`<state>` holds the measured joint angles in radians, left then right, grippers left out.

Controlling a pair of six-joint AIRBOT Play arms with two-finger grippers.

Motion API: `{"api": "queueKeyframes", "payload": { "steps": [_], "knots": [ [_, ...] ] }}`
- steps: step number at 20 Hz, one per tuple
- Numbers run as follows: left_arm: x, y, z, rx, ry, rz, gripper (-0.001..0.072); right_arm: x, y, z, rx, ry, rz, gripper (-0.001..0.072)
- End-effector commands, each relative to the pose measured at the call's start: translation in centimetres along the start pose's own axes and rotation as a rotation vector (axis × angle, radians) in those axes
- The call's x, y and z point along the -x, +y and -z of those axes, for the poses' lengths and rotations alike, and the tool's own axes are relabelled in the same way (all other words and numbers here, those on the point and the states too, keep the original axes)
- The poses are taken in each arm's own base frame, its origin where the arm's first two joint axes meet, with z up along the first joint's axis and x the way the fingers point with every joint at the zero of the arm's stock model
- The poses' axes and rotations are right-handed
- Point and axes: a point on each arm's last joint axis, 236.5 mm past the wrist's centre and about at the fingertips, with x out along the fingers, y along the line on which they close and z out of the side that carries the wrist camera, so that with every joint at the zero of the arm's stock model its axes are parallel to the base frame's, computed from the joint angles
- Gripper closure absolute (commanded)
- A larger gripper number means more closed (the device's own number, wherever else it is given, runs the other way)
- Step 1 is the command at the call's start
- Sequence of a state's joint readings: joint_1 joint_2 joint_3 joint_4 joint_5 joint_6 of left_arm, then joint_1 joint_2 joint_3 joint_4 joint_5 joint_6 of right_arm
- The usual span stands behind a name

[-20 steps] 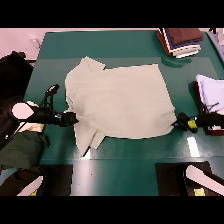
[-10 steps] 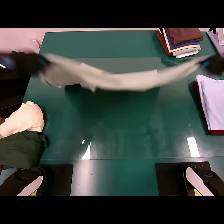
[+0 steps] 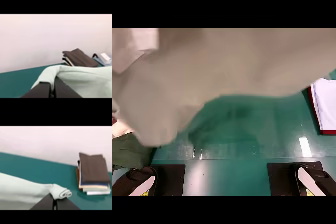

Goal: Fold the shirts.

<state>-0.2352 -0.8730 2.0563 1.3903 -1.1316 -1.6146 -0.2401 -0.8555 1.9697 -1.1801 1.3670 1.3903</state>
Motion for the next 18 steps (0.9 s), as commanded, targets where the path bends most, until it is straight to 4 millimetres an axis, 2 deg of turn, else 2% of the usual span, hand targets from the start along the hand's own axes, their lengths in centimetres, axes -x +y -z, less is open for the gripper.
{"api": "queueKeyframes", "payload": {
  "steps": [1,3,4,6,7,9,11,12,14,16,18],
  "knots": [
    [-4.5,3.8,6.1,-0.027,0.199,-0.117,0.0683,-2.5,-1.2,2.4,-0.035,0.159,0.001,0.0696],
    [-8.8,5.8,13.8,-0.009,0.423,-0.147,0.0683,-6.7,-2.5,5.8,-0.083,0.280,-0.014,0.0696],
    [-11.0,6.5,17.7,0.004,0.518,-0.151,0.0683,-9.1,-3.0,8.1,-0.109,0.356,-0.028,0.0697],
    [-14.5,8.1,26.2,0.033,0.718,-0.166,0.0683,-14.0,-3.4,14.3,-0.167,0.544,-0.071,0.0696],
    [-15.8,8.6,30.8,0.058,0.821,-0.169,0.0683,-16.2,-3.5,18.1,-0.202,0.652,-0.090,0.0696],
    [-17.7,9.6,38.7,0.146,0.985,-0.159,0.0683,-19.5,-3.5,25.6,-0.269,0.850,-0.121,0.0697],
    [-19.3,11.0,44.7,0.244,1.086,-0.158,0.0683,-22.1,-3.8,31.8,-0.328,0.989,-0.130,0.0696],
    [-20.1,11.8,46.8,0.284,1.104,-0.160,0.0683,-23.4,-4.1,34.1,-0.352,1.022,-0.128,0.0697],
    [-22.1,12.5,49.2,0.336,1.084,-0.125,0.0683,-26.2,-4.8,36.6,-0.379,1.027,-0.116,0.0696],
    [-23.7,12.4,50.3,0.366,1.046,-0.077,0.0683,-28.6,-5.3,36.8,-0.389,1.001,-0.118,0.0696],
    [-23.6,13.1,50.5,0.340,1.047,-0.064,0.0682,-29.9,-5.0,35.7,-0.397,0.980,-0.148,0.0697]
  ]
}}
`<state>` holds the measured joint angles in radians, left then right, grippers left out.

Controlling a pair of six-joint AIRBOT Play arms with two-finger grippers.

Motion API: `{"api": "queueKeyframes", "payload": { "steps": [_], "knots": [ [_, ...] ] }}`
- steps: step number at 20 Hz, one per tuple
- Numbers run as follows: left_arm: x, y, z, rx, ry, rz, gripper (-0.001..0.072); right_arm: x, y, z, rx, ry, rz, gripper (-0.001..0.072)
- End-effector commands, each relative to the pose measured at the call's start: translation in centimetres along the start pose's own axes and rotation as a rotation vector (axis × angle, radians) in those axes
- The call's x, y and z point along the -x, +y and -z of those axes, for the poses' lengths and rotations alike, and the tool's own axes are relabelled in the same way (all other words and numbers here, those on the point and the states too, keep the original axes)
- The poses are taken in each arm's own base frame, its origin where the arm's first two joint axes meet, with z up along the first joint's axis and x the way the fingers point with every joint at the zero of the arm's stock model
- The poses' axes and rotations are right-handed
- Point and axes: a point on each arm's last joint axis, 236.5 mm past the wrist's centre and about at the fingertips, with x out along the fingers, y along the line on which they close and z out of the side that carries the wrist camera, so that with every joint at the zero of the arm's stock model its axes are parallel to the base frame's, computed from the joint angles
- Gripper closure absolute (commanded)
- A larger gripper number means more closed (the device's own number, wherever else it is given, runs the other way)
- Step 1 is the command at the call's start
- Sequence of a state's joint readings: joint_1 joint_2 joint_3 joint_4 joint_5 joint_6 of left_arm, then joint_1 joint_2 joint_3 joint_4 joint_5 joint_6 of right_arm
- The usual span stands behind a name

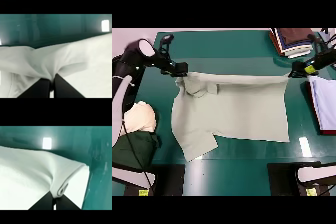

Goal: Fold the shirts.

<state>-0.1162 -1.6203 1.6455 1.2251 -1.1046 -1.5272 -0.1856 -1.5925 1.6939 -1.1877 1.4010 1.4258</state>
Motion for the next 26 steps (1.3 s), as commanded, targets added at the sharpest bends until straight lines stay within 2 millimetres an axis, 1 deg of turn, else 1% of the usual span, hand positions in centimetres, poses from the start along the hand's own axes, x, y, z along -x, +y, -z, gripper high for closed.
{"api": "queueKeyframes", "payload": {
  "steps": [1,2,3,4,5,6,10,11,12,13,14,15,16,17,19,20,22,25,26],
  "knots": [
    [-1.9,1.0,0.2,-0.010,0.020,0.051,0.0683,-1.8,0.0,-1.7,0.007,0.006,-0.034,0.0696],
    [-1.6,1.5,1.1,-0.020,0.061,0.052,0.0682,-1.5,0.2,-1.3,0.034,0.021,-0.037,0.0697],
    [-1.4,2.1,2.4,-0.031,0.117,0.054,0.0682,-1.4,0.3,-0.5,0.043,0.042,-0.039,0.0696],
    [-1.2,2.6,3.6,-0.045,0.165,0.058,0.0682,-1.4,0.3,0.5,0.040,0.062,-0.038,0.0696],
    [-1.0,3.0,4.7,-0.046,0.207,0.063,0.0682,-1.7,-0.2,1.6,0.034,0.083,-0.020,0.0696],
    [-1.1,3.3,5.4,-0.042,0.231,0.059,0.0682,-2.2,-0.5,2.9,0.022,0.105,-0.013,0.0697],
    [-2.3,3.5,7.0,-0.023,0.262,0.062,0.0682,-4.7,-1.1,6.5,-0.029,0.165,-0.023,0.0695],
    [-2.5,3.6,7.4,-0.020,0.271,0.061,0.0682,-5.2,-0.9,7.1,-0.045,0.171,-0.039,0.0695],
    [-2.5,3.7,7.7,-0.011,0.281,0.056,0.0664,-5.5,-0.7,7.6,-0.058,0.173,-0.051,0.0684],
    [-2.5,3.9,7.7,0.003,0.284,0.045,0.0403,-5.7,-0.8,7.7,-0.064,0.161,-0.048,0.0506],
    [-2.4,4.1,7.8,0.042,0.290,0.030,0.0141,-5.7,-0.8,7.5,-0.066,0.144,-0.044,0.0288],
    [-2.1,4.2,7.9,0.066,0.300,0.023,0.0130,-5.3,-0.8,7.2,-0.064,0.128,-0.041,0.0285],
    [-1.6,4.3,8.1,0.064,0.308,0.019,0.0164,-4.4,-0.7,6.9,-0.060,0.109,-0.040,0.0285],
    [-0.8,4.2,8.4,0.056,0.318,0.015,0.0164,-3.4,-0.4,6.8,-0.050,0.094,-0.037,0.0285],
    [1.0,5.2,9.9,0.049,0.333,-0.051,0.0164,-1.3,0.4,7.3,-0.036,0.077,-0.040,0.0285],
    [1.7,5.8,11.5,0.059,0.347,-0.090,0.0164,-0.2,0.9,7.9,-0.025,0.072,-0.041,0.0285],
    [2.9,6.9,16.4,0.085,0.404,-0.148,0.0164,1.4,1.7,8.9,-0.006,0.045,-0.043,0.0285],
    [4.6,6.3,24.7,0.126,0.476,-0.144,0.0163,2.5,2.4,10.4,0.005,0.019,-0.038,0.0285],
    [5.1,6.2,26.7,0.143,0.484,-0.146,0.0163,2.7,2.5,10.8,0.005,0.010,-0.037,0.0285]
  ]
}}
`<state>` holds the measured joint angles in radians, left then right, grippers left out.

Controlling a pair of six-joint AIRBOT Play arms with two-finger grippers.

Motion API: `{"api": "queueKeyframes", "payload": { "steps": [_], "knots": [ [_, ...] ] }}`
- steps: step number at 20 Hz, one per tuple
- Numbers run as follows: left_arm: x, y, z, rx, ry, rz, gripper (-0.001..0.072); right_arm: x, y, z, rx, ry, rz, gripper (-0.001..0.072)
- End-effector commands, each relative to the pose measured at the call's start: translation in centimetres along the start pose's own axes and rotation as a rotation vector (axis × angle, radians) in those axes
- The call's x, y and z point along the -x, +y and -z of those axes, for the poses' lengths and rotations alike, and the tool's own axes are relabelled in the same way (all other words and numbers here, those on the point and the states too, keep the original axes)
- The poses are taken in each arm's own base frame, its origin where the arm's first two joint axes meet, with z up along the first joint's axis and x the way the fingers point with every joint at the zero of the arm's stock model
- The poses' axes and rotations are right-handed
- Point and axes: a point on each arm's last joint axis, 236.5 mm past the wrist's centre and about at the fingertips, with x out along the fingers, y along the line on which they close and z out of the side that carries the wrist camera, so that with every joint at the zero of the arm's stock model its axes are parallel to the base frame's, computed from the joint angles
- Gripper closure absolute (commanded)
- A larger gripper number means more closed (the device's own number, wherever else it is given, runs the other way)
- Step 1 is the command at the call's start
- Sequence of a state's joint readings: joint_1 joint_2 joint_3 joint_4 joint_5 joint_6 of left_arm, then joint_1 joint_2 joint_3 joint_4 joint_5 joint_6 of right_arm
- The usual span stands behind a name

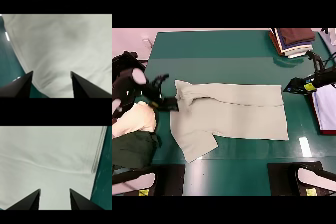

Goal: Fold the shirts.

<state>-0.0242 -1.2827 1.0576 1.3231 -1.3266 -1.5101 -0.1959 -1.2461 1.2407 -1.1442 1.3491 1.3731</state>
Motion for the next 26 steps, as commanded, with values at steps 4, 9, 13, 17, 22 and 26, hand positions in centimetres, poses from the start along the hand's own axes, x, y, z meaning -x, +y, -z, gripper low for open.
{"api": "queueKeyframes", "payload": {
  "steps": [4,9,13,17,22,26],
  "knots": [
    [-2.9,-0.3,11.4,0.121,0.046,0.042,0.0163,1.2,0.9,2.1,0.011,-0.028,-0.002,0.0285],
    [-5.4,-3.2,12.0,0.219,0.022,0.197,0.0164,1.2,2.0,2.0,0.000,-0.031,-0.049,0.0285],
    [-5.9,-3.7,10.6,0.263,-0.043,0.236,0.0165,1.2,1.8,2.2,0.004,-0.021,-0.046,0.0285],
    [-5.6,-4.0,11.2,0.230,-0.026,0.242,0.0682,0.4,-0.5,5.5,-0.022,0.089,-0.021,0.0285],
    [-5.0,-4.3,11.3,0.186,-0.033,0.248,0.0683,-2.9,-7.8,16.8,-0.287,0.367,0.045,0.0168],
    [-4.9,-4.3,11.3,0.169,-0.033,0.249,0.0683,-5.8,-7.3,21.6,-0.507,0.467,-0.097,0.0228]
  ]
}}
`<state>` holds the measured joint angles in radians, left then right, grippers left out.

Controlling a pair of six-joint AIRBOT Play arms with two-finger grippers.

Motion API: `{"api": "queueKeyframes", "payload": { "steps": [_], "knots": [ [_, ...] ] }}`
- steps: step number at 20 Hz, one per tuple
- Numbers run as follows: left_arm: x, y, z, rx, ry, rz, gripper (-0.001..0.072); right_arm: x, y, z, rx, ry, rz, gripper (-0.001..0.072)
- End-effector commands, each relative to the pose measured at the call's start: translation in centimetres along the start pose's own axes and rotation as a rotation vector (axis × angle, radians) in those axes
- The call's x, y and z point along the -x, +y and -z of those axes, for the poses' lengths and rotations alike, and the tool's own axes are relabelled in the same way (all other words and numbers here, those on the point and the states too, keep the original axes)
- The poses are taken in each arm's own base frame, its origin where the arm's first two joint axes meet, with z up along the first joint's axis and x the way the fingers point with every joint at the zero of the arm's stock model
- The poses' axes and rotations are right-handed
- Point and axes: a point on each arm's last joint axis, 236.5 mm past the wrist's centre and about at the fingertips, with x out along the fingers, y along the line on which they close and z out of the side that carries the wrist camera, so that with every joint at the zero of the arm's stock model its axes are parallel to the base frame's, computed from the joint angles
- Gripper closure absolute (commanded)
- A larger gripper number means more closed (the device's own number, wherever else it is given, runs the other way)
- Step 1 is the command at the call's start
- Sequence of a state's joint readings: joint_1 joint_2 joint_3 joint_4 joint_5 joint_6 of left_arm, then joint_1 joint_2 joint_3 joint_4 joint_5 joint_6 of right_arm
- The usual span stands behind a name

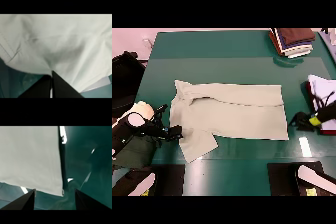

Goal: Fold the shirts.

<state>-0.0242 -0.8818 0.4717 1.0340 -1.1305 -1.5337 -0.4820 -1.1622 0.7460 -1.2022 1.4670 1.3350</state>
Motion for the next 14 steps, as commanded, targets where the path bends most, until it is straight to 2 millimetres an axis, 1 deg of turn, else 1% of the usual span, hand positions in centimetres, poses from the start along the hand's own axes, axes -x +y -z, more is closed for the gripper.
{"api": "queueKeyframes", "payload": {
  "steps": [1,2,3,5,6,7,8,9,10,11,13,14],
  "knots": [
    [0.1,-0.1,0.1,-0.017,0.004,0.002,0.0683,-3.6,-0.6,2.9,-0.125,0.097,-0.106,0.0242],
    [0.1,-0.1,0.1,-0.017,0.003,0.002,0.0683,-4.3,-0.1,2.9,-0.128,0.089,-0.127,0.0247],
    [0.1,-0.1,0.0,-0.017,0.001,0.002,0.0684,-4.8,0.3,2.8,-0.126,0.083,-0.133,0.0274],
    [0.1,-0.1,0.1,-0.017,0.003,0.002,0.0683,-5.5,1.0,2.8,-0.081,0.090,-0.116,0.0282],
    [0.1,-0.1,0.2,-0.017,0.010,0.003,0.0684,-5.7,1.4,2.7,-0.052,0.090,-0.103,0.0354],
    [0.3,-0.1,0.5,-0.023,0.024,-0.001,0.0684,-5.7,1.9,2.6,-0.022,0.090,-0.092,0.0506],
    [0.8,-0.1,0.5,-0.041,0.033,-0.016,0.0685,-5.5,2.4,2.3,0.012,0.084,-0.079,0.0600],
    [1.5,0.1,0.4,-0.068,0.024,-0.036,0.0686,-5.0,2.8,2.0,0.052,0.066,-0.061,0.0675],
    [2.5,0.2,0.4,-0.090,-0.001,-0.058,0.0686,-4.3,2.9,1.7,0.085,0.041,-0.038,0.0695],
    [3.4,0.4,0.8,-0.099,-0.021,-0.083,0.0686,-3.5,2.9,1.7,0.119,0.018,-0.007,0.0695],
    [5.1,0.9,2.9,-0.127,-0.009,-0.122,0.0685,-1.6,2.3,2.5,0.168,-0.007,0.056,0.0696],
    [5.7,0.8,4.3,-0.142,0.015,-0.120,0.0685,-0.6,1.8,3.1,0.189,-0.016,0.099,0.0696]
  ]
}}
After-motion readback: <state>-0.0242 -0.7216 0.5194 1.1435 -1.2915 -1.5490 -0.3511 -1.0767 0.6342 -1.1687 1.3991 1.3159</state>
